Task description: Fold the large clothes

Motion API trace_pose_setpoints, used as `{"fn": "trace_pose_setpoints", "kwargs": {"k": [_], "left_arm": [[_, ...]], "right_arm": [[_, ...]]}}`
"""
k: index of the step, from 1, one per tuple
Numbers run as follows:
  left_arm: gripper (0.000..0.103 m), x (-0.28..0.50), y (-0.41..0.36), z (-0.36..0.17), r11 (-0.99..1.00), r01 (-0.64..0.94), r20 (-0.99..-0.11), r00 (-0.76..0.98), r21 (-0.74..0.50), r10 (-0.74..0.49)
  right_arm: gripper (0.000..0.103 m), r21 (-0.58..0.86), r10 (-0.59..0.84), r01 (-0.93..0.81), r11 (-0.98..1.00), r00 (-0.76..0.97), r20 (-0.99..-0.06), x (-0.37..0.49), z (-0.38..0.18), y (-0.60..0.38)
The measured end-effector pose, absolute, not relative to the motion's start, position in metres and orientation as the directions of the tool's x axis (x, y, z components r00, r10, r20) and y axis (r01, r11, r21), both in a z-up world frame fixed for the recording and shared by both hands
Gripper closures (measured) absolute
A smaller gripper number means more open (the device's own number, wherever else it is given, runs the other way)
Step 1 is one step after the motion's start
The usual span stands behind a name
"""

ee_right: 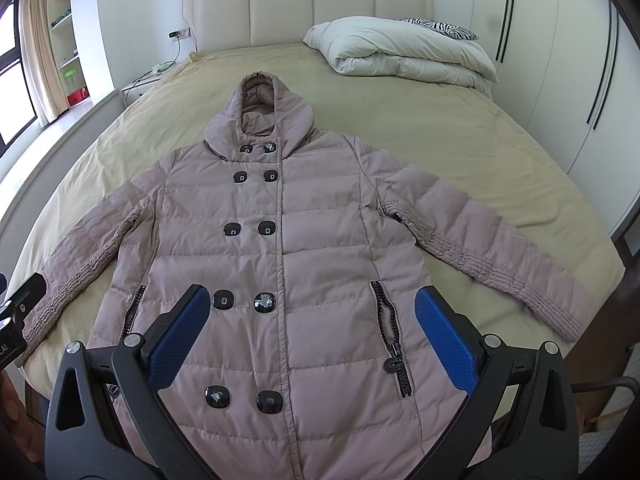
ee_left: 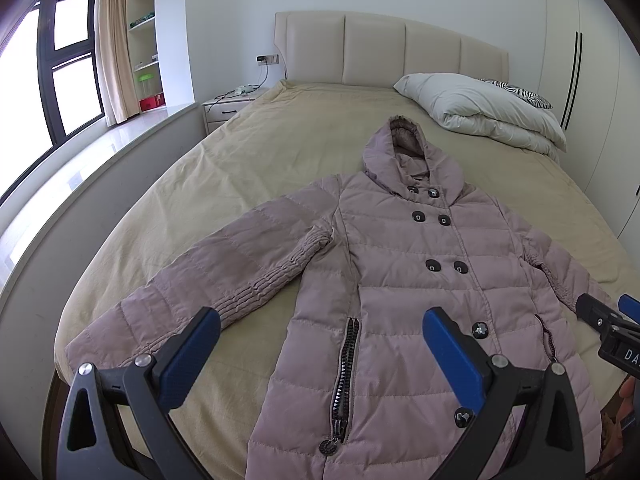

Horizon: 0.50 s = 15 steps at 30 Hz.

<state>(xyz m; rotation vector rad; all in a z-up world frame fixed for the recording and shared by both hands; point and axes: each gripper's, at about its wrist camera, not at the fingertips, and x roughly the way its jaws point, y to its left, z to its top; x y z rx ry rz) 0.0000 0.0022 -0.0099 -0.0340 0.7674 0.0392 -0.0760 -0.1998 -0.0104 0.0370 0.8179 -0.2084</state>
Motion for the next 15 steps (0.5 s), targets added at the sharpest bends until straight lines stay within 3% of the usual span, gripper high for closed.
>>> {"fn": "trace_pose_setpoints", "kwargs": {"k": [15], "left_arm": [[0.000,-0.0005,0.0014,-0.0104,0.999,-0.047,-0.694,0.719,-0.015,0.023]], "right_arm": [[0.000,-0.047,-0.169,0.198,0.979,0.663,-0.729,-0.0753,-0.0106,-0.2001]]}}
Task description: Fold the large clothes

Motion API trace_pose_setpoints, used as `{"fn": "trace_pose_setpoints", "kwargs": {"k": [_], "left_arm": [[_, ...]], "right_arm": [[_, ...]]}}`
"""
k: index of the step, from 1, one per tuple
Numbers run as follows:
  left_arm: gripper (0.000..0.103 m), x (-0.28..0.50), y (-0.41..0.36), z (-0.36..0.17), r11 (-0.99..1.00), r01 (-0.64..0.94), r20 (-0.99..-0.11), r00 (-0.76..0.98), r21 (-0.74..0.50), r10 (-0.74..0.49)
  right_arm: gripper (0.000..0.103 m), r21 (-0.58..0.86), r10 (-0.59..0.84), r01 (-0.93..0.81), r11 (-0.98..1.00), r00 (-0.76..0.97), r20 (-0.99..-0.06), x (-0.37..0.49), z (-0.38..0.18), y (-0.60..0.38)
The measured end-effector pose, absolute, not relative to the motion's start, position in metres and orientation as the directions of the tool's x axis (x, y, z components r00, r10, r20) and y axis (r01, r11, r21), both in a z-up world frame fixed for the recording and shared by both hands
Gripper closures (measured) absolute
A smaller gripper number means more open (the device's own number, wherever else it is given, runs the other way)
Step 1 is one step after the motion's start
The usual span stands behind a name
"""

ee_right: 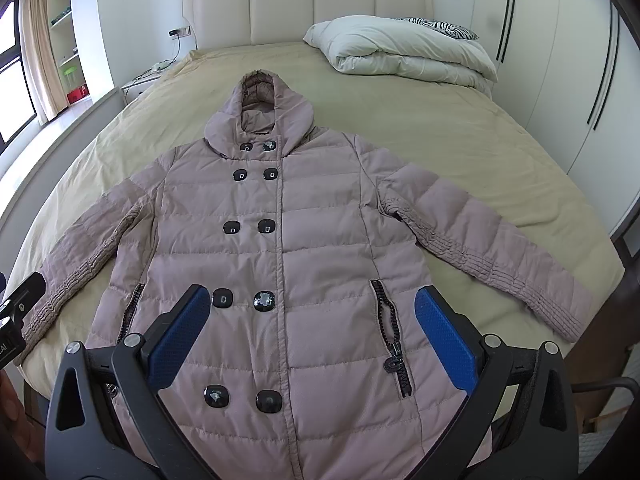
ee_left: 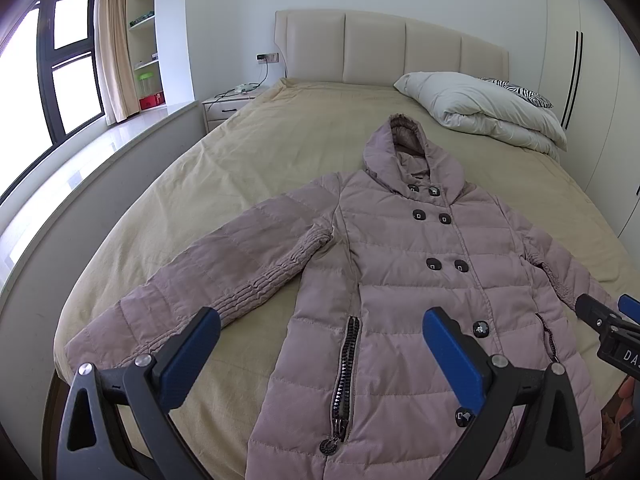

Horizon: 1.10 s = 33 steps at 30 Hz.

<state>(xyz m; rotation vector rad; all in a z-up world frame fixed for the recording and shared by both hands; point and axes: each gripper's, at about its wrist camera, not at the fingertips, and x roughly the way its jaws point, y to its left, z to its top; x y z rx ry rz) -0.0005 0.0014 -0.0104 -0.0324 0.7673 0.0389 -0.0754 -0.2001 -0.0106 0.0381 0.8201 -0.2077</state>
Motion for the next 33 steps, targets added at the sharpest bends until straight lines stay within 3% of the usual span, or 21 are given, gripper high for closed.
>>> {"fn": "trace_pose_setpoints", "kwargs": {"k": [33], "left_arm": [[0.000,-0.0043,0.0052,-0.0152,0.998,-0.056,-0.695,0.718,-0.022,0.025]], "right_arm": [[0.000,-0.050,-0.170,0.197,0.979,0.657,-0.734,-0.0744,-0.0162,-0.1971]]}}
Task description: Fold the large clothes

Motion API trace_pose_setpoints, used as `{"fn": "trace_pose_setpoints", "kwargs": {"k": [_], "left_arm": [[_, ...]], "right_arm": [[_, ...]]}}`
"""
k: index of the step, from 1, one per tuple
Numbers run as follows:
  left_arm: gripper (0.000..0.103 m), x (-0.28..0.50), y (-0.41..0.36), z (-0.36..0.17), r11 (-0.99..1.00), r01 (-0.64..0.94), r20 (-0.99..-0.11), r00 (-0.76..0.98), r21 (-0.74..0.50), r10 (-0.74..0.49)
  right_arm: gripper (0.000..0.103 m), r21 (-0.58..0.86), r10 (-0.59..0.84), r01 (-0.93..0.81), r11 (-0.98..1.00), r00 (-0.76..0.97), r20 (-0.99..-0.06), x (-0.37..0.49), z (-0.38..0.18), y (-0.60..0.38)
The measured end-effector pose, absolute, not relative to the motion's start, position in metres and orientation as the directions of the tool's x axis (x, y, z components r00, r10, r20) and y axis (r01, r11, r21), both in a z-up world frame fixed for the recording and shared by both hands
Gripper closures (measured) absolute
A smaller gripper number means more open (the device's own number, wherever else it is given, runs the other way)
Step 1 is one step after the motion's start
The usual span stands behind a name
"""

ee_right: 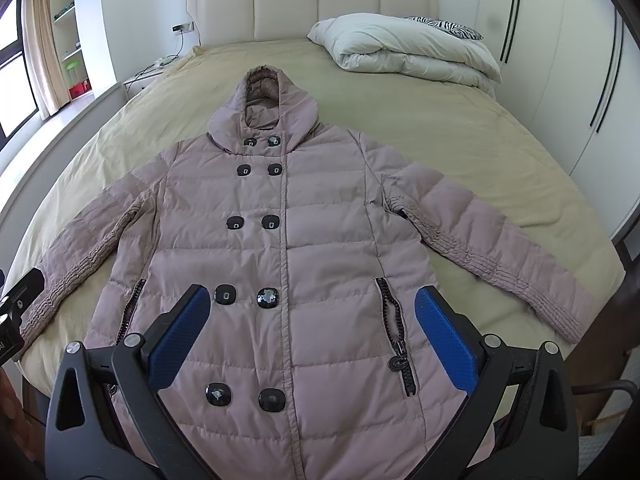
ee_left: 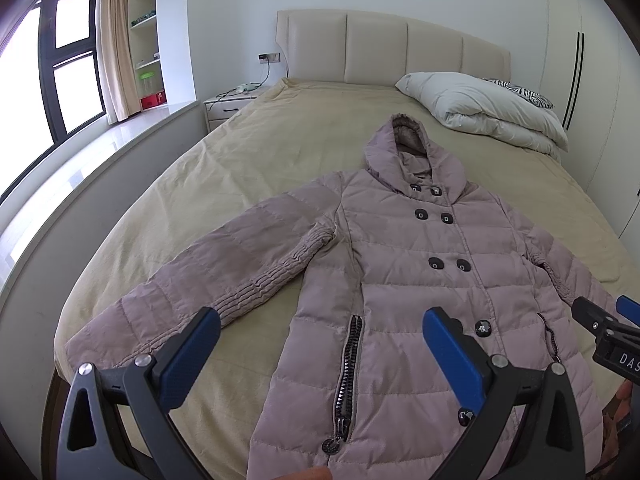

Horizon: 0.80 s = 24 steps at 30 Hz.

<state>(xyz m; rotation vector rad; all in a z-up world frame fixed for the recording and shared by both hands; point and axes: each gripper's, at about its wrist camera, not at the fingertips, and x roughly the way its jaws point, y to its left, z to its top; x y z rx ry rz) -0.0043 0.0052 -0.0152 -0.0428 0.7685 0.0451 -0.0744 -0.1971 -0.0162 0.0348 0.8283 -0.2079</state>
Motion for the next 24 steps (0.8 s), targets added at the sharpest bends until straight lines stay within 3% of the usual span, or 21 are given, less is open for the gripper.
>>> {"fn": "trace_pose_setpoints", "kwargs": {"k": [11,15,17,19,22,24], "left_arm": [[0.000,-0.006,0.017,-0.020,0.995,-0.052,-0.705,0.709,-0.084,-0.023],[0.000,-0.010,0.049,-0.040,0.952,-0.066,-0.714,0.677,-0.298,-0.176],[0.000,-0.018,0.073,-0.052,0.904,-0.091,-0.675,0.697,-0.418,-0.242],[0.000,-0.028,0.097,-0.065,0.867,-0.139,-0.652,0.718,-0.479,-0.244],[0.000,-0.042,0.136,-0.085,0.821,-0.259,-0.701,0.679,-0.509,-0.220],[0.000,-0.060,0.172,-0.102,0.716,-0.338,-0.661,0.716,-0.610,-0.226]], "right_arm": [[0.000,-0.040,-0.152,0.186,0.982,0.643,-0.751,-0.074,-0.029,-0.192],[0.000,0.046,-0.072,0.162,0.986,0.653,-0.754,-0.074,-0.032,-0.195],[0.000,0.119,0.000,0.137,0.983,0.655,-0.756,-0.072,-0.037,-0.195],[0.000,0.186,0.073,0.108,0.977,0.647,-0.759,-0.070,-0.043,-0.190],[0.000,0.228,0.143,0.053,0.972,0.636,-0.759,-0.065,-0.051,-0.173],[0.000,0.235,0.167,0.022,0.972,0.641,-0.749,-0.065,-0.051,-0.162]]}}
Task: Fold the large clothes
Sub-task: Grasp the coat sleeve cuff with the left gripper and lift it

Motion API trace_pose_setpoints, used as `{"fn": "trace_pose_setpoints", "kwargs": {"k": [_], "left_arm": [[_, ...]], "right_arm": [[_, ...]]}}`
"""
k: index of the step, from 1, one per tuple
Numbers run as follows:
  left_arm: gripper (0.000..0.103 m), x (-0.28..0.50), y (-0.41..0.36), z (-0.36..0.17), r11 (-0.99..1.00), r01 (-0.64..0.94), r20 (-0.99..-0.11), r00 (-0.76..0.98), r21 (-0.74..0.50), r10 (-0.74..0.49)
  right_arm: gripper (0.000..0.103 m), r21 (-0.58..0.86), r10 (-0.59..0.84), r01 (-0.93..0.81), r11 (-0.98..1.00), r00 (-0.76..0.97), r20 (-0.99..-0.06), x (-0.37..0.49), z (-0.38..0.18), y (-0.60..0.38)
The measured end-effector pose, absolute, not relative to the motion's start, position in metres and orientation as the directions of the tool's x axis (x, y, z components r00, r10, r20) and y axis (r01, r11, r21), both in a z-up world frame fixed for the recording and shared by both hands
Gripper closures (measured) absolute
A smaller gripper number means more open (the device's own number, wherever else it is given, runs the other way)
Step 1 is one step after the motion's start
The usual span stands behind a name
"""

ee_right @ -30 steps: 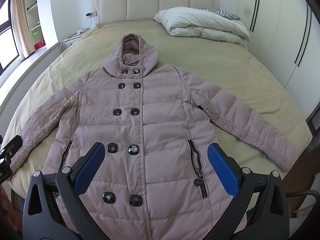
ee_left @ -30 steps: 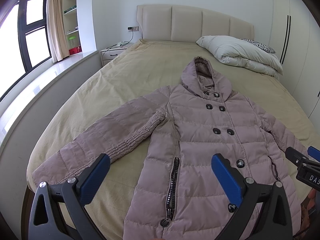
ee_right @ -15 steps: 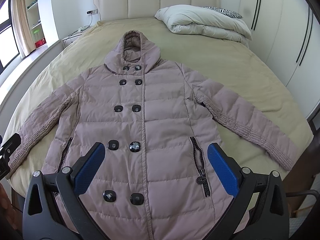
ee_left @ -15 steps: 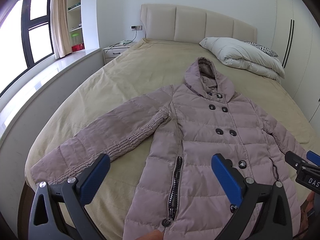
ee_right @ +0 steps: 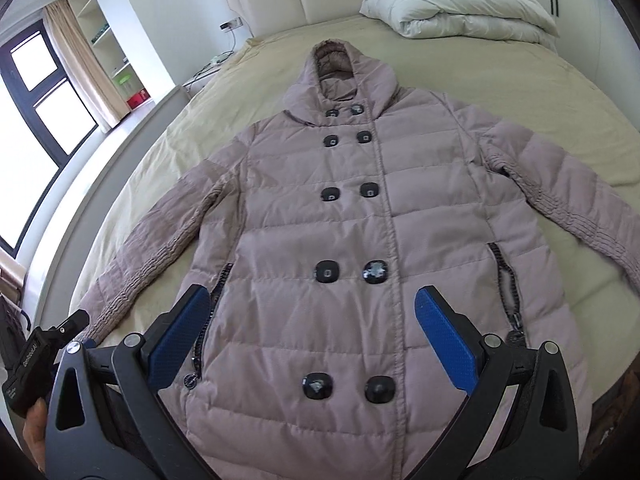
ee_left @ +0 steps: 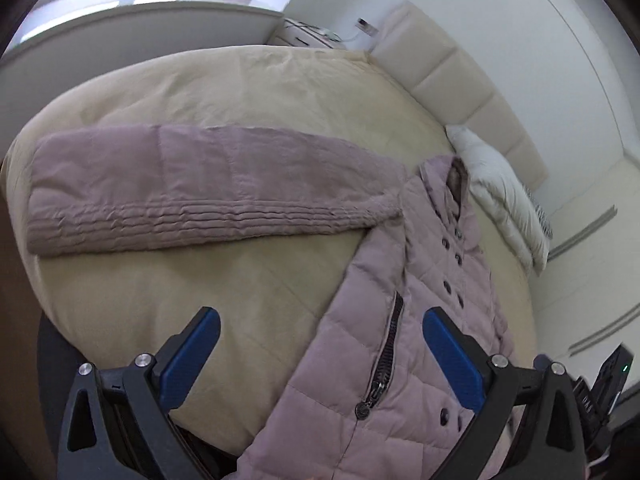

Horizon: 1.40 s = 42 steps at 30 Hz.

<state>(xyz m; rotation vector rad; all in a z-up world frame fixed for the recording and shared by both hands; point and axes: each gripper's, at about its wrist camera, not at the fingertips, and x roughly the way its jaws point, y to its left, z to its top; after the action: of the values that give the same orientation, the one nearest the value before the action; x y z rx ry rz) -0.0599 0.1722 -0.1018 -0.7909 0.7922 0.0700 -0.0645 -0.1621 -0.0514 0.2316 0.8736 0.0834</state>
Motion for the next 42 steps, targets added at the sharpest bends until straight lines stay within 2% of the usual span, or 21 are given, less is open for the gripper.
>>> {"fn": "trace_pose_setpoints", "kwargs": {"k": [3,7,14,19,21,23,26,30,34,38,42], "left_arm": [[0.001,-0.085,0.220,-0.127,0.540,-0.458,-0.616,0.773,-0.706,-0.151],[0.011,-0.097,0.260,-0.162,0.314,-0.512,-0.571,0.810,-0.799,-0.132],[0.024,-0.100,0.286,-0.191,0.130,-0.515,-0.523,0.851,-0.848,-0.043],[0.034,-0.098,0.307,-0.200,0.058,-0.532,-0.532,0.846,-0.845,0.011],[0.044,-0.095,0.312,-0.199,0.048,-0.549,-0.549,0.836,-0.834,0.022],[0.077,-0.088,0.316,-0.198,0.058,-0.572,-0.572,0.820,-0.818,0.021],[0.084,-0.074,0.316,-0.180,0.154,-0.570,-0.575,0.818,-0.807,0.021],[0.085,-0.035,0.274,-0.116,0.521,-0.501,-0.554,0.830,-0.691,0.063],[0.086,0.019,0.181,-0.062,0.870,-0.292,-0.536,0.844,-0.398,0.038],[0.086,0.047,0.072,-0.067,0.990,-0.053,-0.568,0.823,-0.134,-0.033],[0.086,0.042,0.012,-0.089,0.996,0.087,-0.589,0.804,-0.020,-0.082]], "right_arm": [[0.000,0.247,0.203,-0.023,0.969,0.647,-0.735,-0.064,-0.052,-0.144],[0.000,0.263,0.234,-0.055,0.963,0.651,-0.722,-0.066,-0.049,-0.137],[0.000,0.309,0.253,-0.028,0.951,0.645,-0.721,-0.066,-0.048,-0.145],[0.000,0.324,0.258,-0.018,0.946,0.647,-0.717,-0.069,-0.049,-0.152],[0.000,0.327,0.259,-0.017,0.945,0.651,-0.713,-0.072,-0.049,-0.155],[0.000,0.326,0.255,-0.015,0.945,0.657,-0.709,-0.074,-0.049,-0.160],[0.000,0.345,0.257,0.003,0.939,0.661,-0.705,-0.077,-0.052,-0.173],[0.000,0.366,0.242,0.045,0.930,0.673,-0.698,-0.083,-0.058,-0.200],[0.000,0.431,0.247,0.114,0.895,0.678,-0.693,-0.084,-0.072,-0.236],[0.001,0.519,0.295,0.147,0.842,0.680,-0.672,-0.080,-0.087,-0.267],[0.001,0.655,0.439,0.114,0.747,0.655,-0.615,-0.065,-0.102,-0.281]]}}
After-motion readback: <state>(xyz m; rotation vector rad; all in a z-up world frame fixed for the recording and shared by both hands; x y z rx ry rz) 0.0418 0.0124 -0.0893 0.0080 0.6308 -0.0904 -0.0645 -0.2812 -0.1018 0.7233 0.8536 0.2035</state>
